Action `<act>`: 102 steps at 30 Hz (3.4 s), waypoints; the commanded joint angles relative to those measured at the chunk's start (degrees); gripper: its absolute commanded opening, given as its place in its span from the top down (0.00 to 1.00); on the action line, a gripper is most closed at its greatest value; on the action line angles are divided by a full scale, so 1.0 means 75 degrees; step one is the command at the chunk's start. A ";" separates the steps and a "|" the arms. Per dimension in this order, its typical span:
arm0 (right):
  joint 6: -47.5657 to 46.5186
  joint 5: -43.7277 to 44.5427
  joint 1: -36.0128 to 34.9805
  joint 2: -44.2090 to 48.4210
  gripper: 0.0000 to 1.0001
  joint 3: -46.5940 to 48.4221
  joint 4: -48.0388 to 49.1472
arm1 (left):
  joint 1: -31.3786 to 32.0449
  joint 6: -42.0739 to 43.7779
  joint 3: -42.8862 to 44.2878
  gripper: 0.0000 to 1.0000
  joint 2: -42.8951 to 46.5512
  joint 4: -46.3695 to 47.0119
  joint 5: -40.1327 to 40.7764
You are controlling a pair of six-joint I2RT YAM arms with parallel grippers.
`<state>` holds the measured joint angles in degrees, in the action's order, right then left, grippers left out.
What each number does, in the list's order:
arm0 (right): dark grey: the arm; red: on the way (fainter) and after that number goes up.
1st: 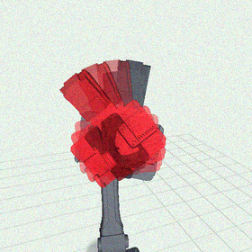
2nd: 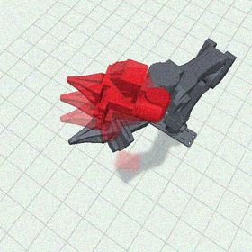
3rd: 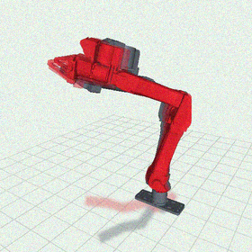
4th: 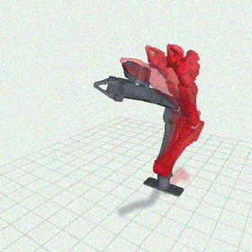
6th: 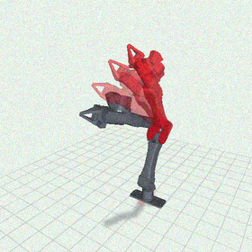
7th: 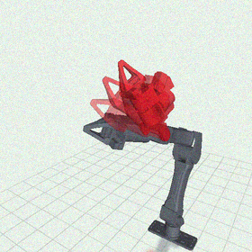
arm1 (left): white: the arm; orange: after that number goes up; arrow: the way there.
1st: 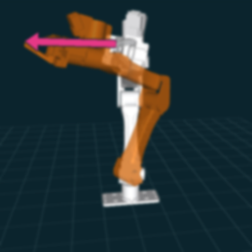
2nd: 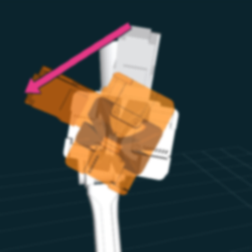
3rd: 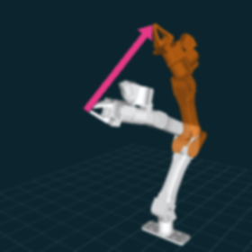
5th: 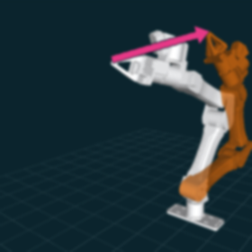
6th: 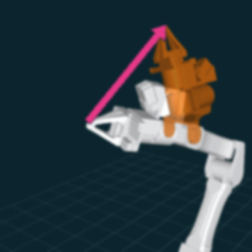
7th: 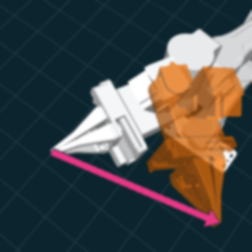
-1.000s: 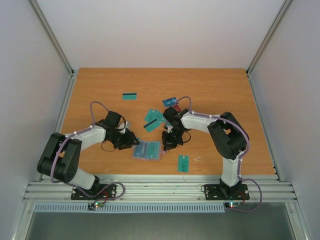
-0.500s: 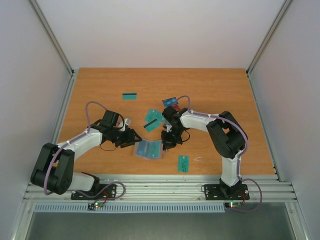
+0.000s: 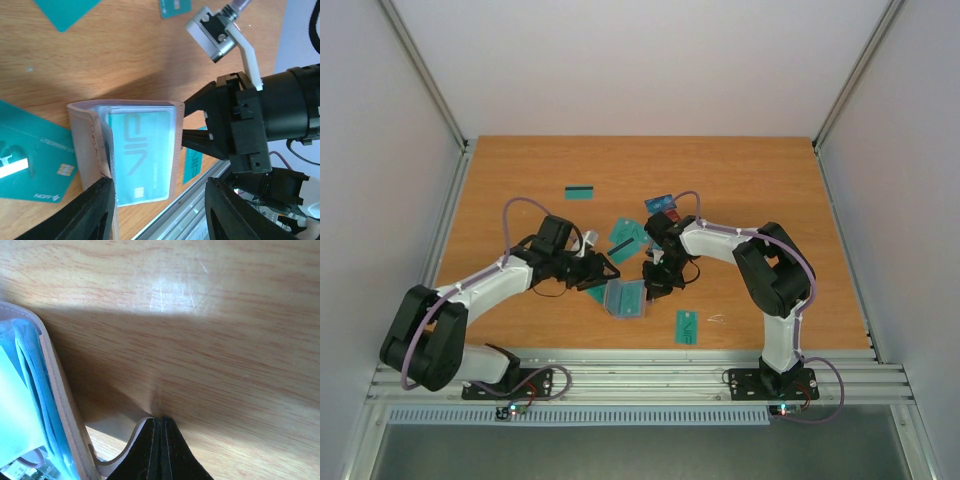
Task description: Put the credit cards into the card holder
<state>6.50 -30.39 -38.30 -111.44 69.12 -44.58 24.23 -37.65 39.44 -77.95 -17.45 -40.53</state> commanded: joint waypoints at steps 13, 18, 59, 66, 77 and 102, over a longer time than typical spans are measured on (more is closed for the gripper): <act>-0.0082 0.0276 0.0110 0.0168 0.99 -0.0067 0.0055 | 0.0856 -0.0995 0.0183 0.50 -0.1445 0.2232 -0.0566; -0.0101 0.0372 0.0224 0.0444 0.99 -0.0180 -0.0075 | 0.1090 -0.1184 0.0409 0.51 -0.1929 0.2599 -0.0630; -0.0158 -0.0182 0.0420 0.1100 0.99 -0.0348 -0.0425 | 0.1491 0.0288 0.0850 0.86 -0.2276 0.0213 0.0459; -0.0075 -0.0330 0.0420 0.1123 0.99 -0.0114 -0.0537 | 0.1526 0.0348 0.0867 0.87 -0.2537 0.0213 0.0468; 0.0192 -0.0778 0.0400 0.0595 0.99 0.0274 -0.0398 | 0.1603 0.0425 0.0967 0.90 -0.2813 0.0145 0.0527; 0.0492 -0.0929 0.0035 -0.0398 0.99 0.0721 -0.0244 | 0.1610 0.0216 0.0701 0.90 -0.2828 0.0535 0.0448</act>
<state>9.58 -37.34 -37.12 -113.08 73.45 -46.54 35.48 -35.77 46.26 -97.25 -15.00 -37.67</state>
